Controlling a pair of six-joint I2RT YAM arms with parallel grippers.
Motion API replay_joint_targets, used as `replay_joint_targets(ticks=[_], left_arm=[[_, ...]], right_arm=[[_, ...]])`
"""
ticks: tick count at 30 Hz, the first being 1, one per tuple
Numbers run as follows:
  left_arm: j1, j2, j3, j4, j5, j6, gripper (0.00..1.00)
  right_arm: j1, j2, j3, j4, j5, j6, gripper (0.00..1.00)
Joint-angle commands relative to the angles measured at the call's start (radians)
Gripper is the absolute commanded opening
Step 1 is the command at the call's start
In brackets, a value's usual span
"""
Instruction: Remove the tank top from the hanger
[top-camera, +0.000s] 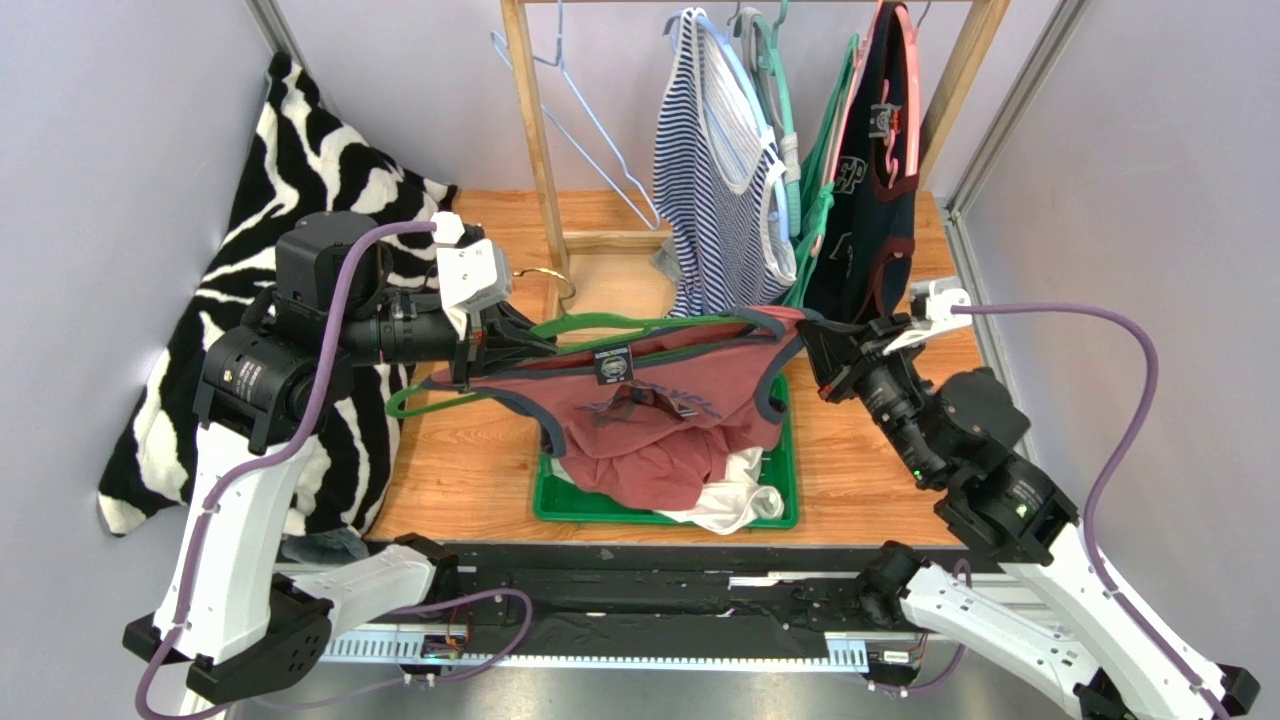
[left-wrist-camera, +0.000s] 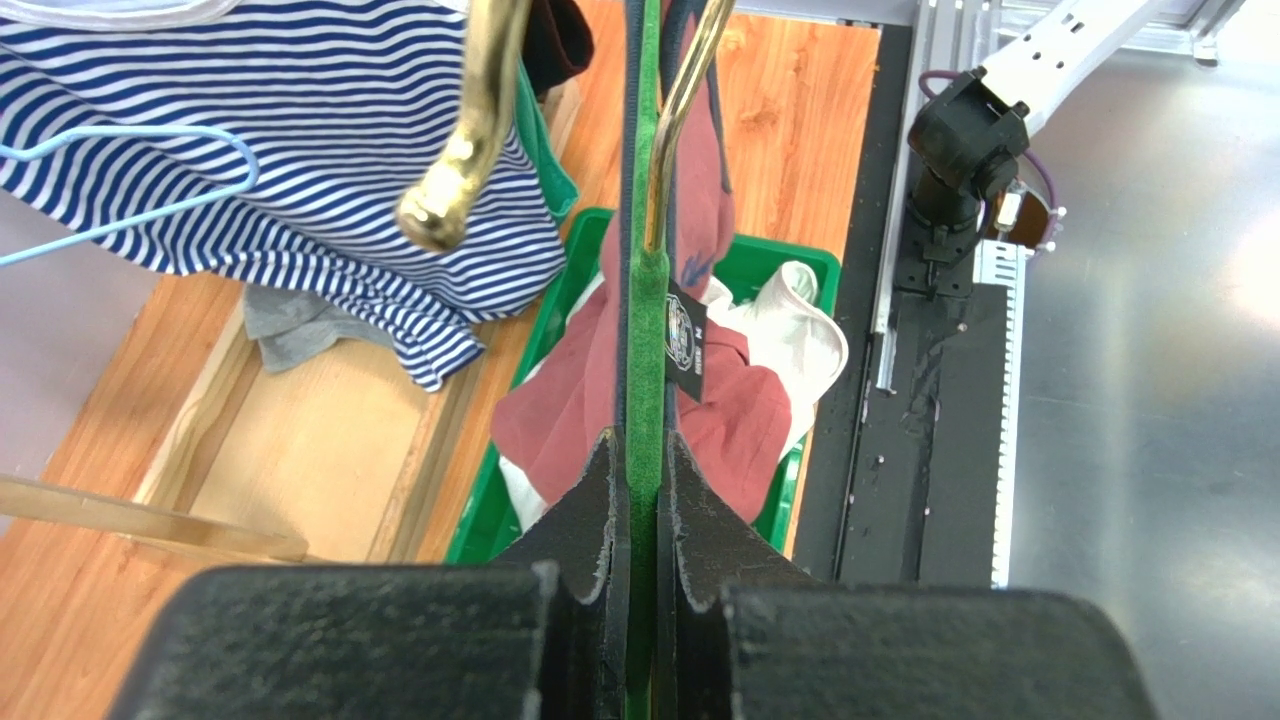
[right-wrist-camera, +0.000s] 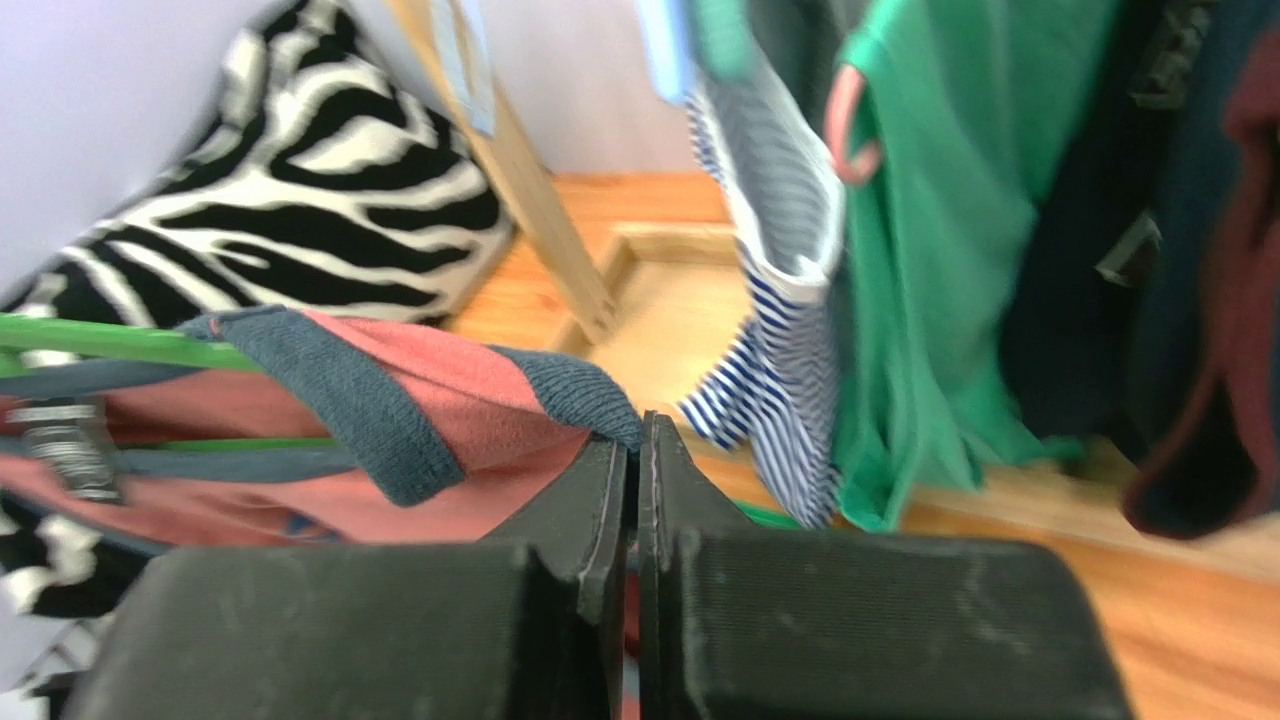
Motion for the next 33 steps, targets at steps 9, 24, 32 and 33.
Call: replay_joint_targets(ticks=[9,24,32,33], left_arm=[[0.001,-0.032,0.042,-0.033,0.024,0.068,0.00],[0.001,0.021,0.039,-0.038,-0.008,0.116,0.00],[-0.004,0.055,0.062,-0.059,0.062,0.125,0.00],[-0.007,0.057,0.064,-0.075,0.069,0.133,0.00]], right_arm=[[-0.276,0.030,-0.013,-0.183,-0.100,0.049,0.00],[-0.274,-0.021,0.207,-0.280,-0.710,-0.288,0.67],[-0.274,0.082,0.344,-0.173,-0.829,-0.321,0.74],[-0.274,0.102,0.371,-0.173,-0.854,-0.333,0.74]])
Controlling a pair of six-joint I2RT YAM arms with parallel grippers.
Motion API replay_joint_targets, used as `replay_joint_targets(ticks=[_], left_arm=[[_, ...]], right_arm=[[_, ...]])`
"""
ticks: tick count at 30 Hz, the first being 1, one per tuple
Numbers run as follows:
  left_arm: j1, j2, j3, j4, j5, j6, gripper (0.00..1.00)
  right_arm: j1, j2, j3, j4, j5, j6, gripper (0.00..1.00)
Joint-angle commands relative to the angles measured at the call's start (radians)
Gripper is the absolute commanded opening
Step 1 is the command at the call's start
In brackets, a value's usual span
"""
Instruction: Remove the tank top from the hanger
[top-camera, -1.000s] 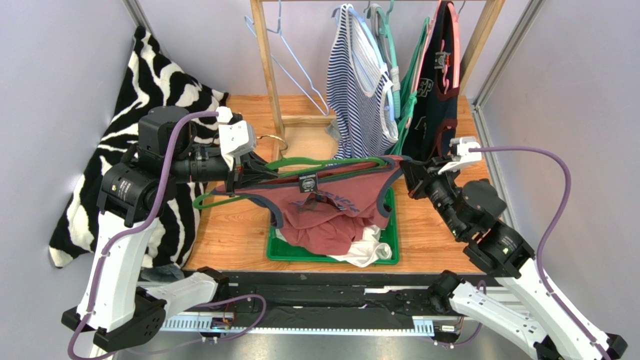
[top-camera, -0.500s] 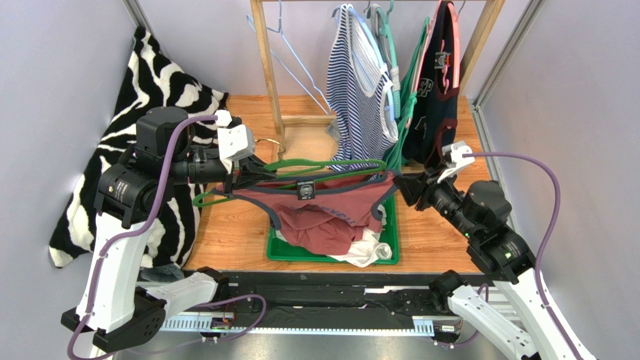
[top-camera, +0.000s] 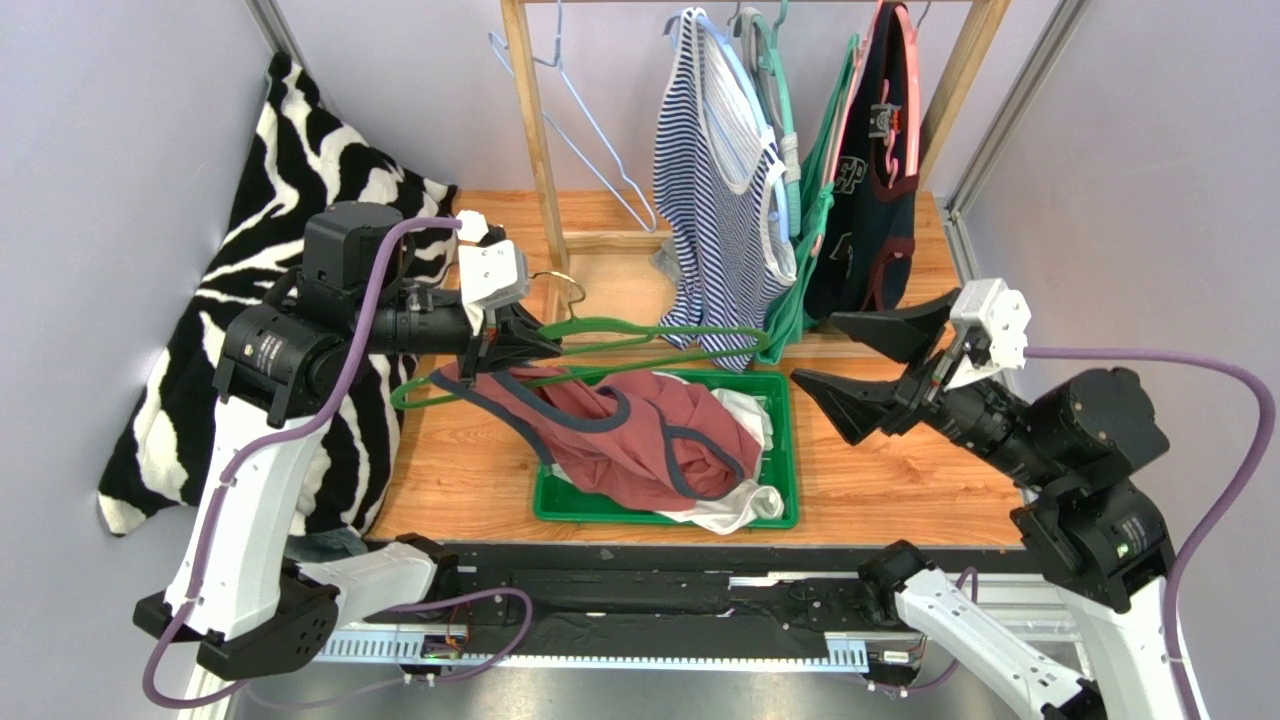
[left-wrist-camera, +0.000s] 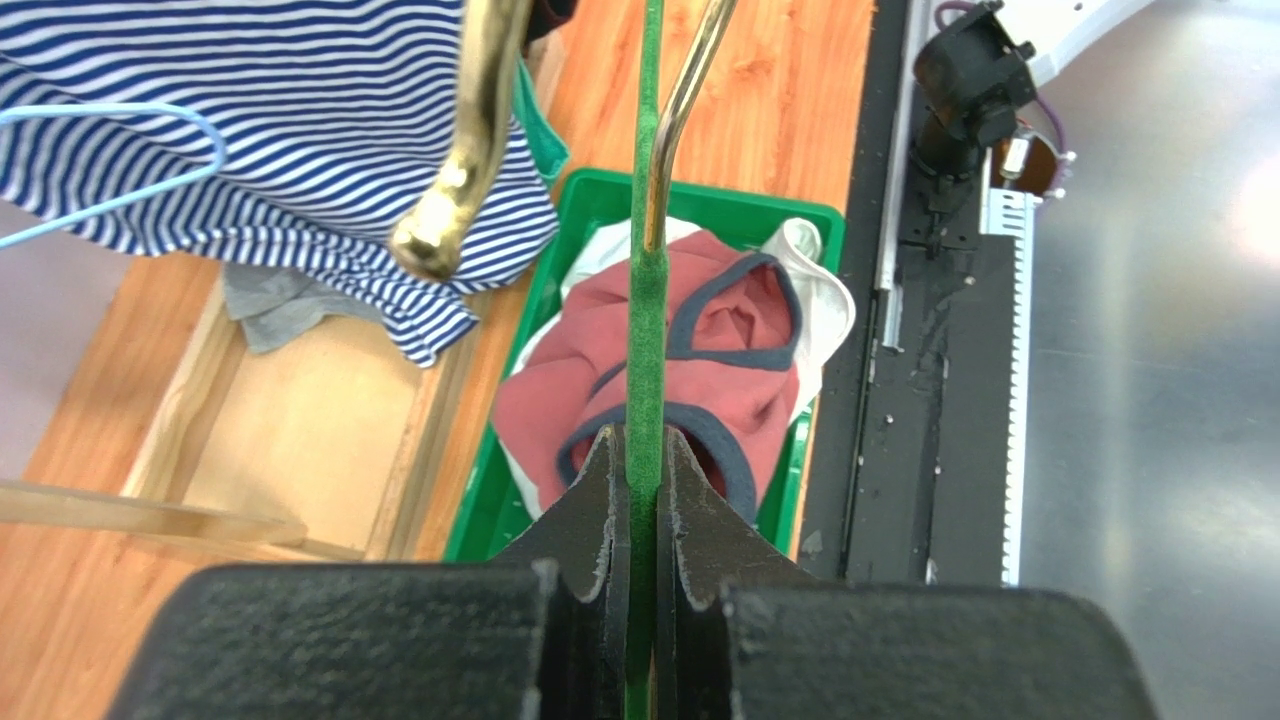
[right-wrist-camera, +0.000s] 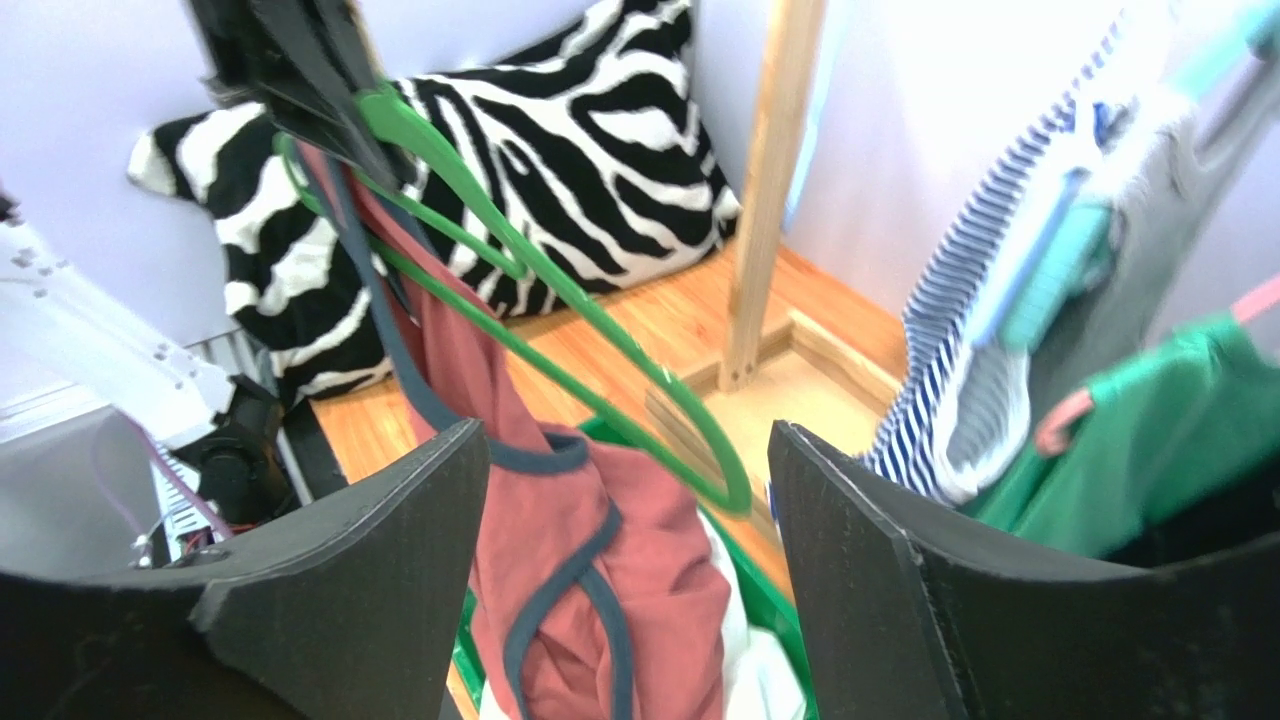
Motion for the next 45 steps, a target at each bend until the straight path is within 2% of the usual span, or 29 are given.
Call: replay_joint_targets(ticks=[1,8,14,23,28,35,39,40,41,43,44,45], left_arm=[[-0.012,0.004,0.045,-0.009,0.071,0.043,0.00],[-0.045,0.004,0.048,-0.055,0.077,0.074,0.00],[-0.076,0.038,0.072,-0.072,0.080,0.100,0.00],[-0.128,0.104,0.168,-0.086,0.083,0.106,0.00],[-0.133,0.098,0.165,-0.091,0.074,0.109,0.00],[-0.134,0.095,0.172,-0.082,0.079,0.101,0.00],[-0.134,0.102,0.194,-0.075,0.091,0.087,0.00],[-0.134,0.106,0.197,-0.075,0.094,0.087,0.00],[-0.134,0.106,0.198,-0.074,0.097,0.087,0.00],[-0.134,0.106,0.194,-0.062,0.089,0.075,0.00],[-0.134,0.103,0.191,-0.053,0.083,0.069,0.06],[-0.134,0.098,0.186,-0.042,0.077,0.061,0.11]], right_arm=[[-0.006,0.108,0.077,0.047,-0.114,-0.056,0.75],[-0.006,0.172,0.107,0.075,-0.192,-0.056,0.76],[0.004,0.246,0.117,0.061,-0.380,-0.045,0.76],[0.065,0.329,0.142,-0.036,-0.336,-0.116,0.71],[0.071,0.319,0.108,-0.054,-0.339,-0.122,0.66],[0.116,0.327,0.088,-0.117,-0.286,-0.132,0.39],[0.163,0.341,0.102,-0.171,-0.215,-0.166,0.32],[0.184,0.350,0.107,-0.177,-0.192,-0.171,0.28],[0.191,0.352,0.116,-0.184,-0.163,-0.172,0.17],[0.209,0.352,0.125,-0.186,-0.141,-0.168,0.04],[0.211,0.346,0.127,-0.178,-0.114,-0.165,0.00],[0.211,0.336,0.124,-0.174,-0.101,-0.162,0.00]])
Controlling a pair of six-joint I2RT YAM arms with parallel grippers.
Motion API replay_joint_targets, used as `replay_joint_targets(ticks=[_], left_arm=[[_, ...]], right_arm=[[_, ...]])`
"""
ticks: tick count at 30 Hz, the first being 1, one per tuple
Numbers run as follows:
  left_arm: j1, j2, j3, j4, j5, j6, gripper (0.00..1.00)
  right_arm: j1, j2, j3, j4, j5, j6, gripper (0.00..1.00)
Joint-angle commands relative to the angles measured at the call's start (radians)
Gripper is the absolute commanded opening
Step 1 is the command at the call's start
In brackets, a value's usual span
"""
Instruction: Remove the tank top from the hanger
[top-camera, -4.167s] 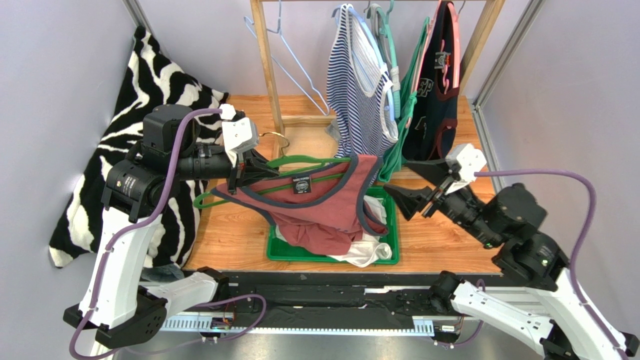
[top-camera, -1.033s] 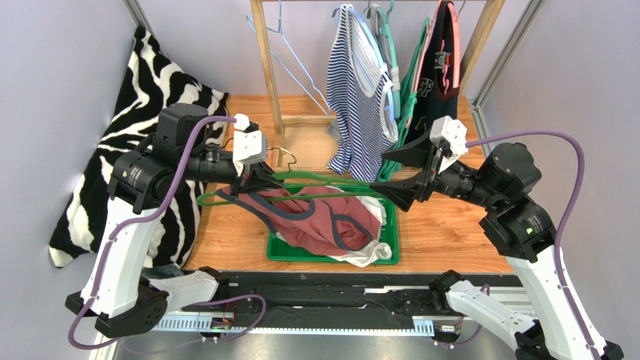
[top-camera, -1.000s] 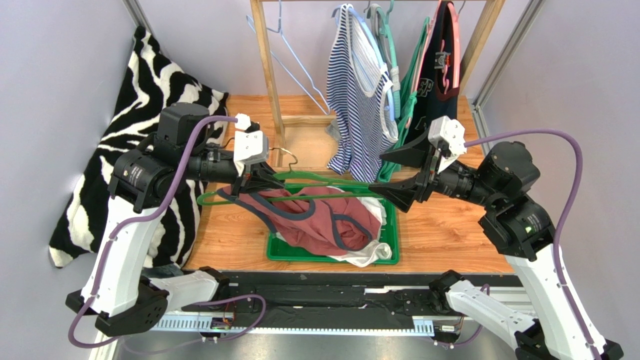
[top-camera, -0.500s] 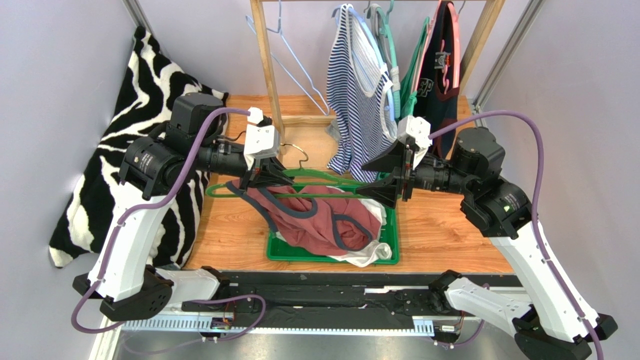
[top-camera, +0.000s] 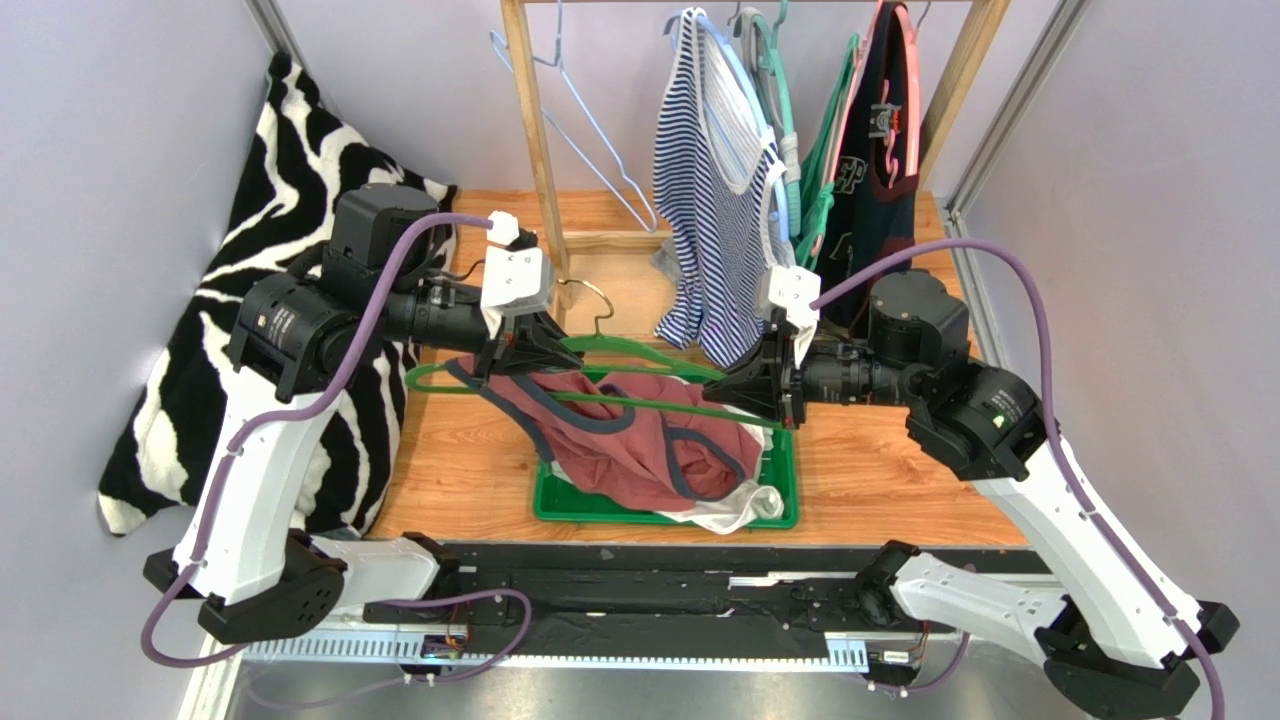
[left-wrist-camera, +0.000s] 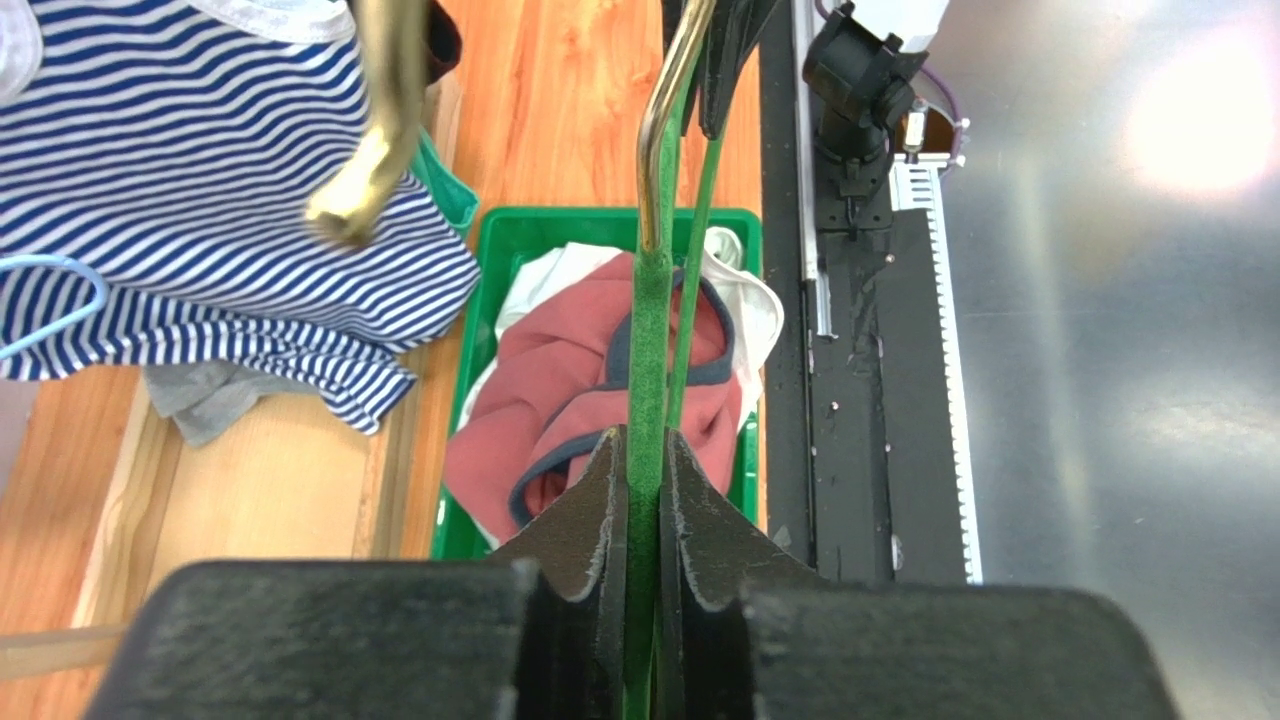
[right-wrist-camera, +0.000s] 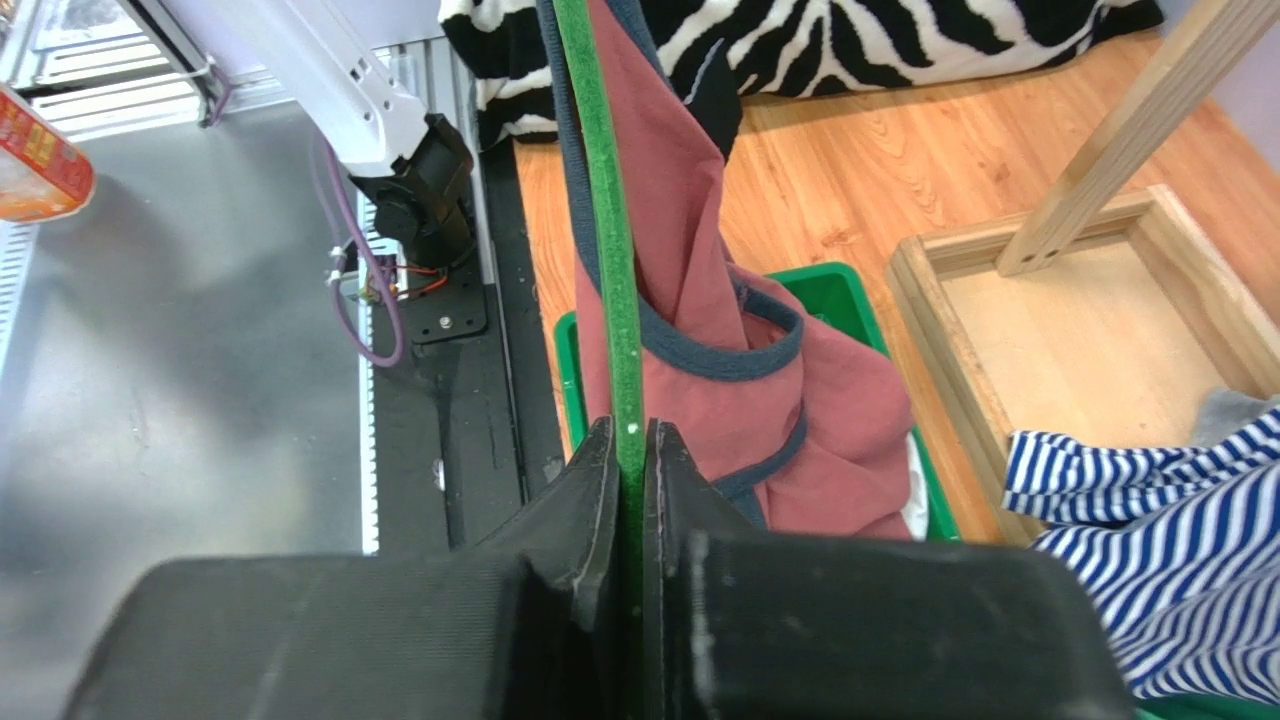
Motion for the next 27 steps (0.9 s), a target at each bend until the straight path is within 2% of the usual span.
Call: replay_joint_targets(ticks=[1,3,4,7,10,12,14,16,19,21,25,27], left_arm=[[-0.006,-0.025,0.021,0.102,0.028,-0.044,0.17],[-0.006,-0.034,0.024,0.121,-0.004,-0.061,0.36],[-0.006,-0.037,0.030,0.132,-0.015,-0.069,0.62],[-0.006,-0.046,0.052,0.159,-0.088,-0.087,0.92],[-0.006,-0.055,0.075,0.205,-0.212,-0.129,0.94],[-0.006,-0.074,0.070,0.251,-0.384,-0.172,0.94],[0.005,-0.095,0.028,0.308,-0.532,-0.221,0.95],[0.011,-0.129,-0.050,0.331,-0.602,-0.238,0.95],[0.017,-0.176,-0.172,0.336,-0.602,-0.230,0.95],[0.022,-0.202,-0.257,0.333,-0.555,-0.233,0.96],[0.039,-0.219,-0.342,0.346,-0.420,-0.262,0.96],[0.043,-0.210,-0.350,0.360,-0.406,-0.282,0.96]], right_arm=[[0.010,-0.018,0.028,-0.003,0.134,0.009,0.00],[0.012,-0.057,0.007,0.020,0.173,0.018,0.00],[0.012,-0.074,0.001,0.032,0.204,0.023,0.00],[0.012,-0.130,-0.016,0.031,0.250,0.033,0.00],[0.010,-0.171,-0.018,0.014,0.295,0.047,0.00],[0.012,-0.199,-0.019,0.001,0.310,0.052,0.00],[0.012,-0.216,-0.021,-0.017,0.312,0.055,0.00],[0.010,-0.235,-0.021,-0.035,0.315,0.061,0.00],[0.012,-0.245,-0.015,-0.045,0.318,0.064,0.00],[0.012,-0.246,-0.009,-0.048,0.319,0.064,0.00],[0.012,-0.237,0.004,-0.045,0.306,0.075,0.00],[0.012,-0.232,0.010,-0.043,0.302,0.081,0.00]])
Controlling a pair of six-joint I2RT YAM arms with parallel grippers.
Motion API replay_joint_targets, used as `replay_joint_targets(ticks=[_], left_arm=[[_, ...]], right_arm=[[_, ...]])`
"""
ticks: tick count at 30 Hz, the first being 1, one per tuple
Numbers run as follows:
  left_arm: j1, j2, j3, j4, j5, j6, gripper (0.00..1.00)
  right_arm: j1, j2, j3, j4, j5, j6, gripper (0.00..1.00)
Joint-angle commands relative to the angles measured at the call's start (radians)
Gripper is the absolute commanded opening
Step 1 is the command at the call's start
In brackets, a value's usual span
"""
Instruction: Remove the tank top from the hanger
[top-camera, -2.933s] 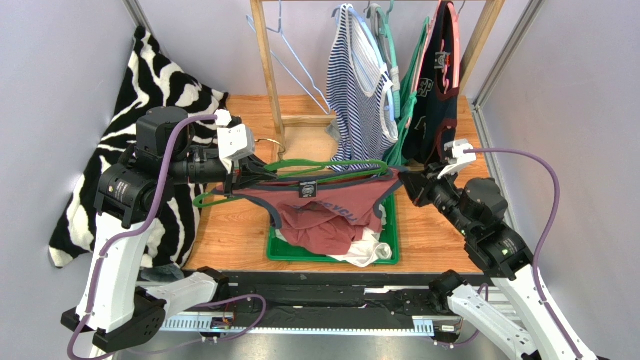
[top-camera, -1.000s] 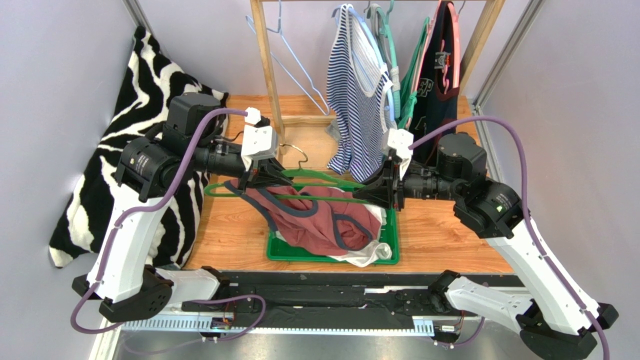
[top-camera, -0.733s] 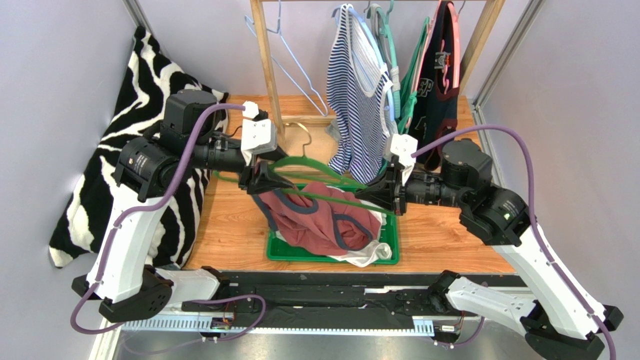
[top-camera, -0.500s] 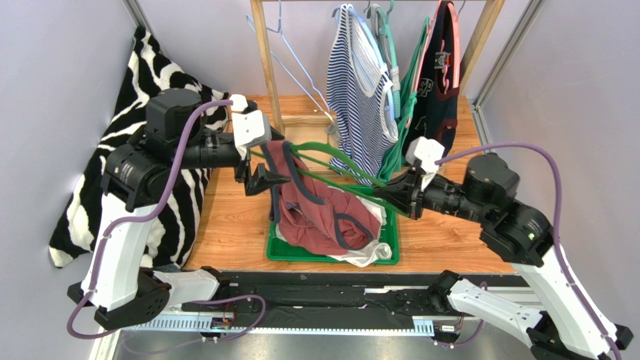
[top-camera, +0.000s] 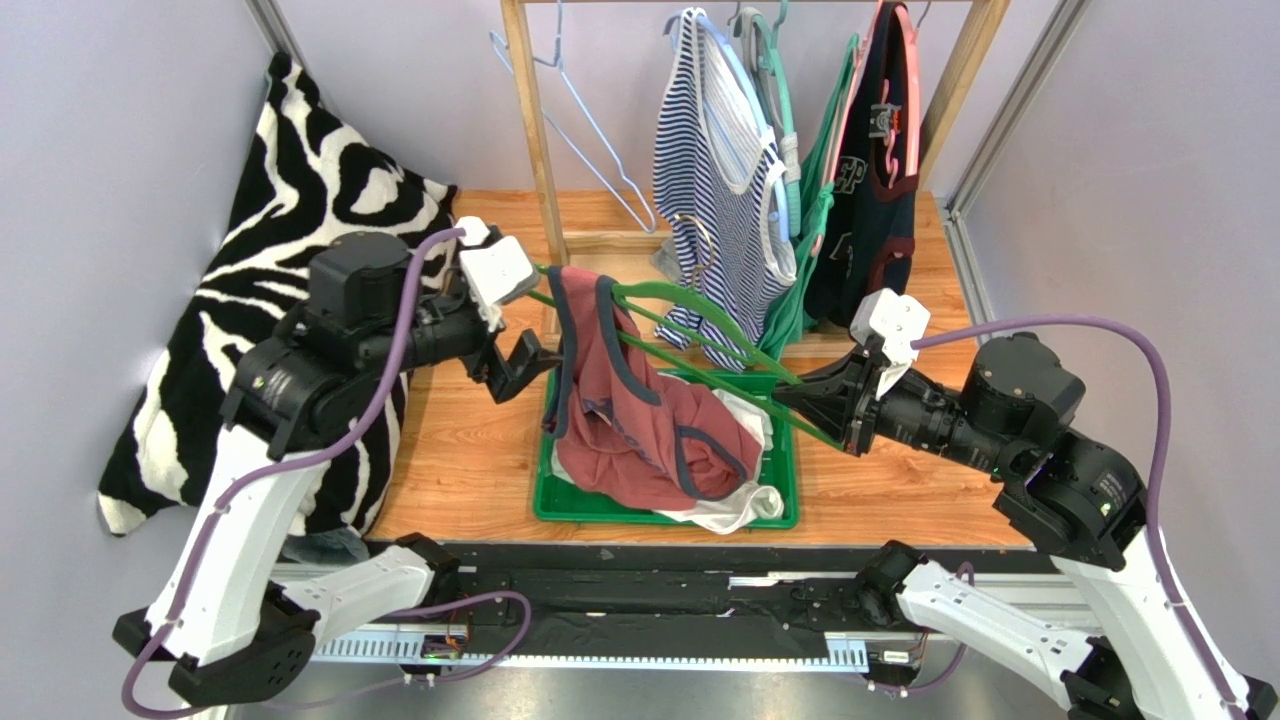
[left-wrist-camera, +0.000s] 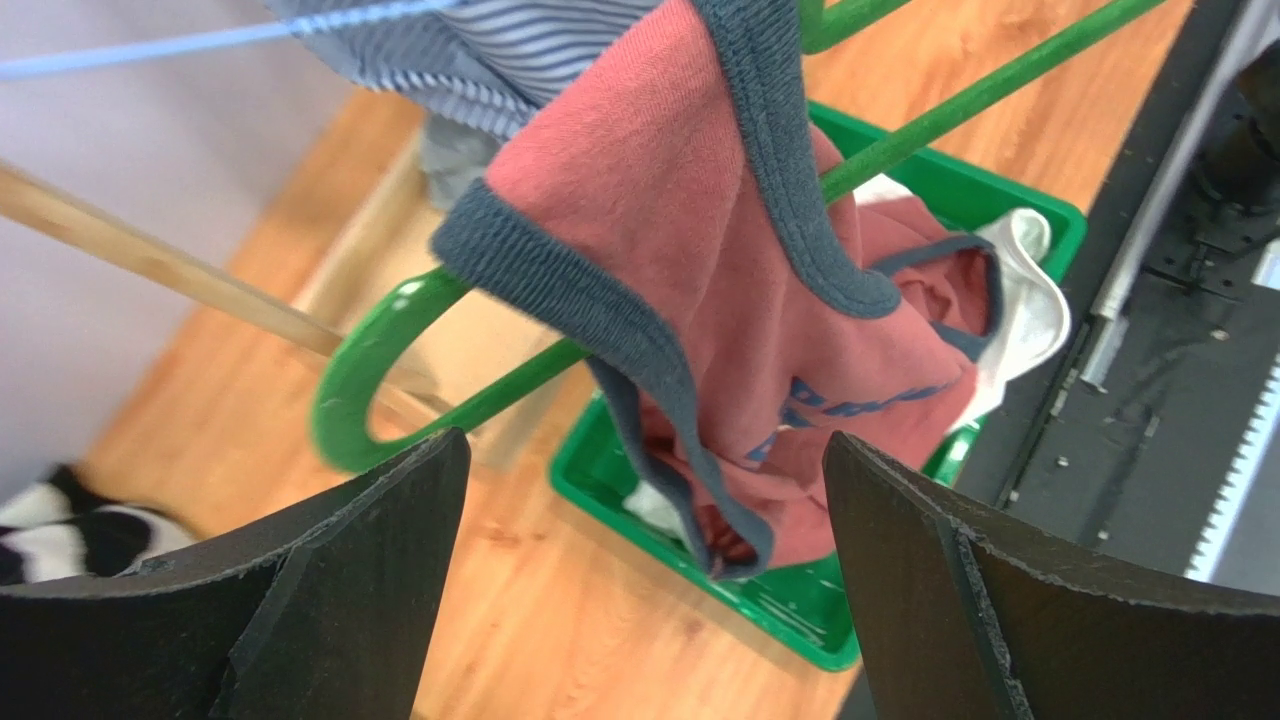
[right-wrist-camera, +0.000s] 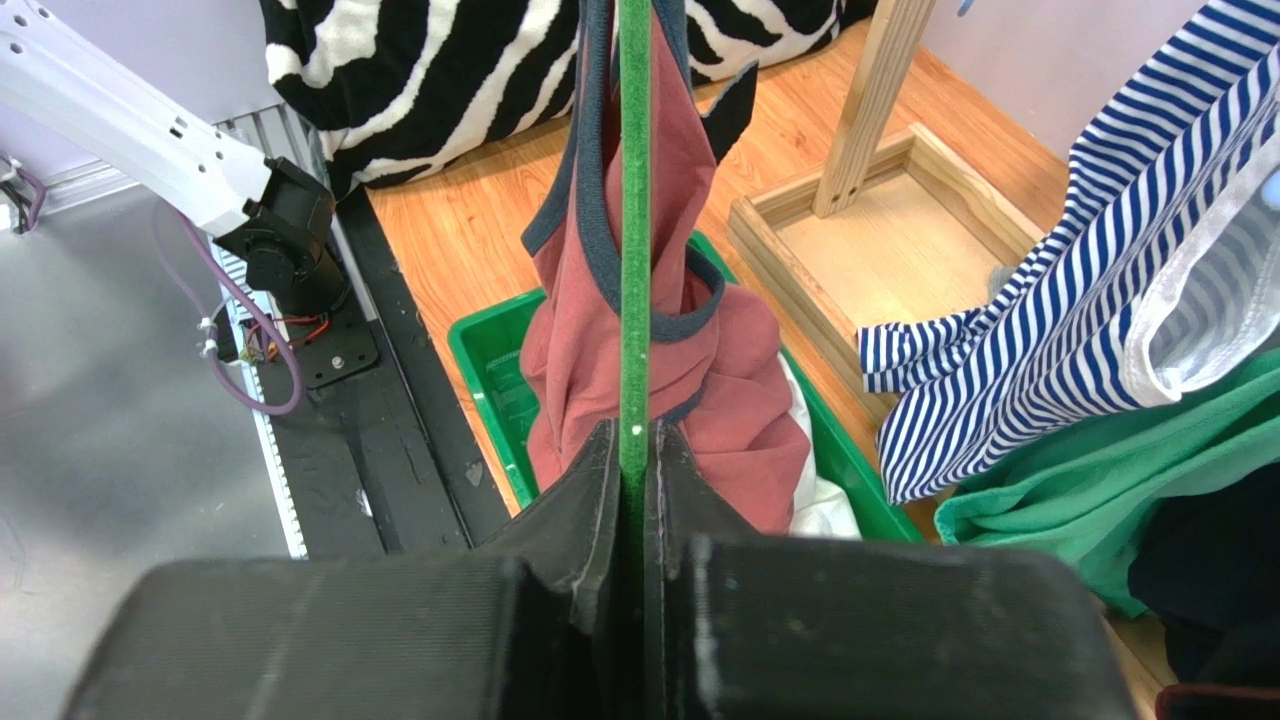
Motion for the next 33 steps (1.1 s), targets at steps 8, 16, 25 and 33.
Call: replay_joint_targets(ticks=[8,16,25,33], left_arm=[[0.039,0.078,0.039,0.077,0.173,-0.140,0.77],[0.060,0.097,0.052,0.111,0.189,-0.195,0.08],[0.097,0.094,0.078,0.107,0.206,-0.236,0.00],[0.152,0.069,0.152,0.085,0.103,-0.239,0.00]], right_arm=[[-0.003,0.003,0.038,0.066,-0.024,0.042,0.00],[-0.003,-0.006,0.040,0.054,-0.016,0.038,0.00],[-0.002,-0.018,0.035,0.012,0.027,0.015,0.00],[-0.002,-0.075,0.041,-0.066,0.062,0.002,0.00]])
